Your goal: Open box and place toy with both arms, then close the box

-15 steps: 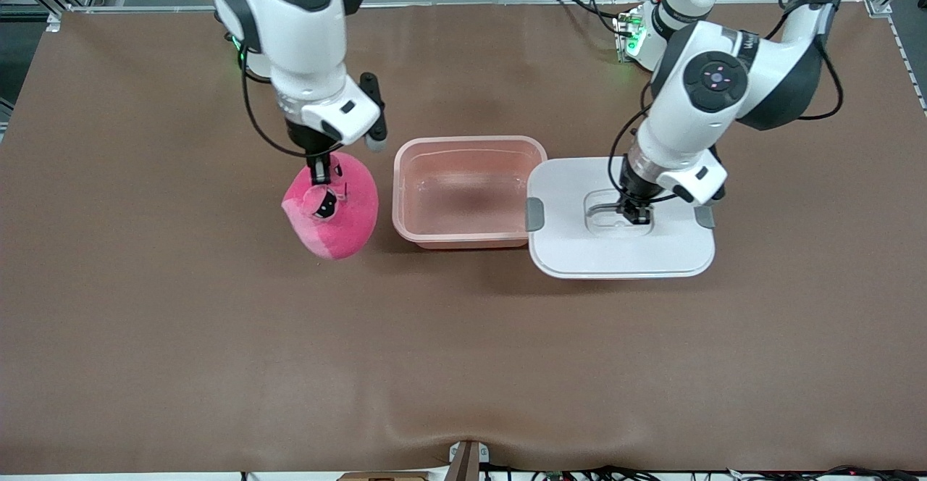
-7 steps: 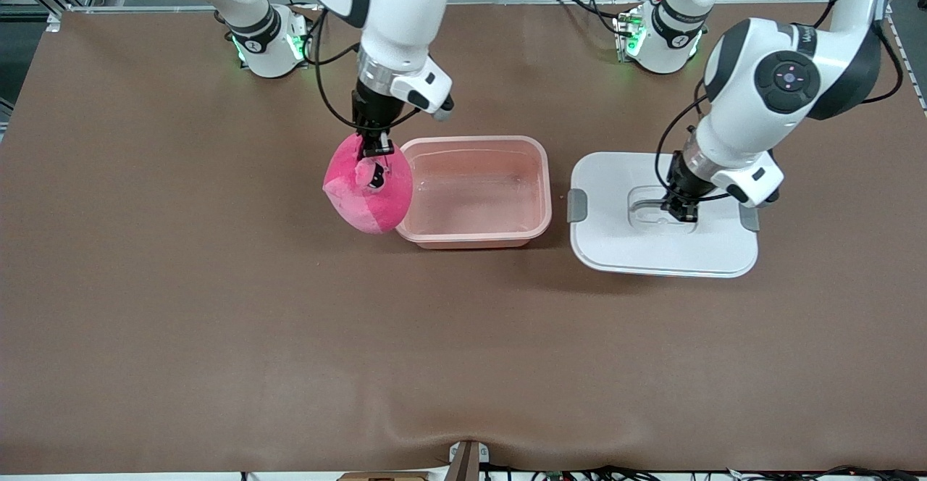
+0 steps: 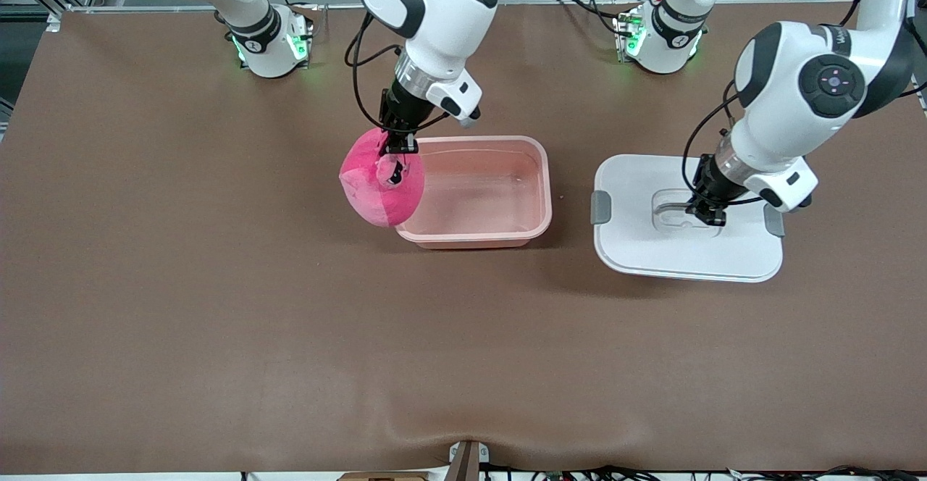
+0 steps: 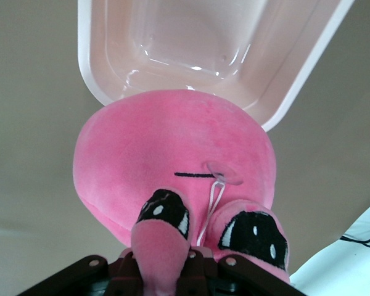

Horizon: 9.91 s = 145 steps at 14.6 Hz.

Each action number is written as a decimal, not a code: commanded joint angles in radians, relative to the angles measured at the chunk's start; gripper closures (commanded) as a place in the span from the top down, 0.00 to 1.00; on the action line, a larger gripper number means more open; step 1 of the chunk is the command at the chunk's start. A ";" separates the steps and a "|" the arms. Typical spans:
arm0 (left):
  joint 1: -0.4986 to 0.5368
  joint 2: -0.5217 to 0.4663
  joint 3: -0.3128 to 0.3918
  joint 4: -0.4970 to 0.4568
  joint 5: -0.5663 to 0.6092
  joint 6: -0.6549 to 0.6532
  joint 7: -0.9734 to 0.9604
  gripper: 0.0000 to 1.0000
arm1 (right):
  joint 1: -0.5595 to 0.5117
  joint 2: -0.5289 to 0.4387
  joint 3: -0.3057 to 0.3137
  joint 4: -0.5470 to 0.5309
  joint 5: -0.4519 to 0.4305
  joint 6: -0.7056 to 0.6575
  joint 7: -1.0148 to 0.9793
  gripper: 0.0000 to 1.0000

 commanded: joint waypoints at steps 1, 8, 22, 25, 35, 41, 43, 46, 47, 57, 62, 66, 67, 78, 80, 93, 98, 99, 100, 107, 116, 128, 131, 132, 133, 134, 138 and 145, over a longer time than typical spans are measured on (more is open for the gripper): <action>0.034 -0.038 -0.009 -0.032 -0.062 0.010 0.082 0.00 | 0.024 0.019 -0.010 0.035 -0.023 -0.033 0.021 0.00; 0.053 -0.035 -0.012 -0.029 -0.087 0.010 0.099 0.00 | 0.041 0.087 -0.008 0.092 -0.017 -0.033 0.019 0.05; 0.053 -0.028 -0.027 -0.021 -0.087 0.010 0.099 0.00 | 0.000 0.075 -0.016 0.294 0.104 -0.165 -0.028 1.00; 0.051 -0.028 -0.029 -0.021 -0.087 0.010 0.099 0.00 | -0.106 0.058 -0.015 0.294 0.130 -0.162 -0.111 1.00; 0.050 -0.013 -0.148 0.008 -0.087 0.020 -0.036 0.00 | -0.420 -0.053 -0.024 0.245 0.154 -0.197 0.214 1.00; 0.039 0.028 -0.225 0.052 -0.081 0.021 -0.151 0.00 | -0.688 -0.096 -0.022 0.205 0.291 -0.196 0.271 1.00; 0.034 0.051 -0.250 0.077 -0.076 0.021 -0.198 0.00 | -0.727 -0.126 -0.024 0.166 0.321 -0.188 0.324 1.00; -0.005 0.099 -0.271 0.124 -0.073 0.022 -0.269 0.00 | -0.773 -0.184 -0.022 0.132 0.324 -0.164 0.475 1.00; -0.021 0.116 -0.271 0.138 -0.073 0.022 -0.287 0.00 | -0.799 -0.189 -0.022 0.127 0.330 -0.153 0.481 1.00; -0.202 0.275 -0.273 0.287 0.046 0.025 -0.490 0.00 | -0.891 -0.392 -0.025 -0.114 0.434 -0.070 0.736 1.00; -0.262 0.360 -0.271 0.361 0.069 0.025 -0.544 0.00 | -0.905 -0.392 -0.024 -0.085 0.424 -0.078 0.783 1.00; -0.300 0.378 -0.271 0.393 0.099 0.025 -0.607 0.00 | -0.901 -0.390 -0.019 -0.082 0.436 -0.070 0.949 1.00; -0.311 0.389 -0.271 0.407 0.099 0.025 -0.614 0.00 | -0.904 -0.389 -0.019 -0.082 0.439 -0.067 0.949 1.00; -0.381 0.441 -0.271 0.436 0.146 0.054 -0.798 0.00 | -0.898 -0.360 -0.018 -0.014 0.454 -0.076 0.949 1.00; -0.386 0.442 -0.271 0.436 0.148 0.054 -0.821 0.00 | -0.896 -0.359 -0.016 -0.017 0.456 -0.073 0.941 1.00; -0.412 0.458 -0.273 0.424 0.197 0.053 -0.835 0.00 | -0.887 -0.366 -0.030 -0.036 0.500 -0.065 0.934 1.00; -0.423 0.458 -0.273 0.418 0.198 0.053 -0.855 0.00 | -0.898 -0.366 -0.034 -0.039 0.500 -0.061 0.932 1.00; -0.423 0.458 -0.273 0.407 0.204 0.053 -0.855 0.00 | -0.901 -0.366 -0.036 -0.039 0.497 -0.059 0.932 1.00; -0.423 0.458 -0.273 0.402 0.204 0.053 -0.855 0.00 | -0.901 -0.364 -0.036 -0.039 0.485 -0.058 0.931 1.00; -0.418 0.424 -0.274 0.362 0.204 0.051 -0.860 0.00 | -0.890 -0.367 -0.038 -0.039 0.456 -0.065 0.895 1.00; -0.426 0.419 -0.279 0.355 0.206 0.051 -0.893 0.00 | -0.895 -0.366 -0.038 -0.039 0.463 -0.078 0.895 1.00; -0.430 0.419 -0.279 0.342 0.206 0.051 -0.892 0.00 | -0.890 -0.366 -0.038 -0.039 0.467 -0.055 0.894 1.00; -0.423 0.419 -0.279 0.347 0.206 0.051 -0.893 0.00 | -0.891 -0.364 -0.038 -0.037 0.467 -0.058 0.894 1.00; -0.426 0.416 -0.279 0.347 0.206 0.051 -0.893 0.03 | -0.891 -0.364 -0.038 -0.037 0.468 -0.058 0.894 1.00; -0.426 0.415 -0.279 0.347 0.204 0.051 -0.893 0.17 | -0.891 -0.364 -0.038 -0.037 0.468 -0.056 0.894 1.00; -0.424 0.412 -0.280 0.349 0.204 0.044 -0.892 0.47 | -0.891 -0.364 -0.038 -0.037 0.467 -0.056 0.894 1.00; -0.414 0.364 -0.277 0.381 0.204 -0.004 -0.877 1.00 | -0.893 -0.363 -0.038 -0.039 0.467 -0.059 0.894 1.00; -0.294 0.275 -0.273 0.430 0.189 -0.110 -0.662 1.00 | -0.893 -0.363 -0.038 -0.037 0.467 -0.059 0.892 1.00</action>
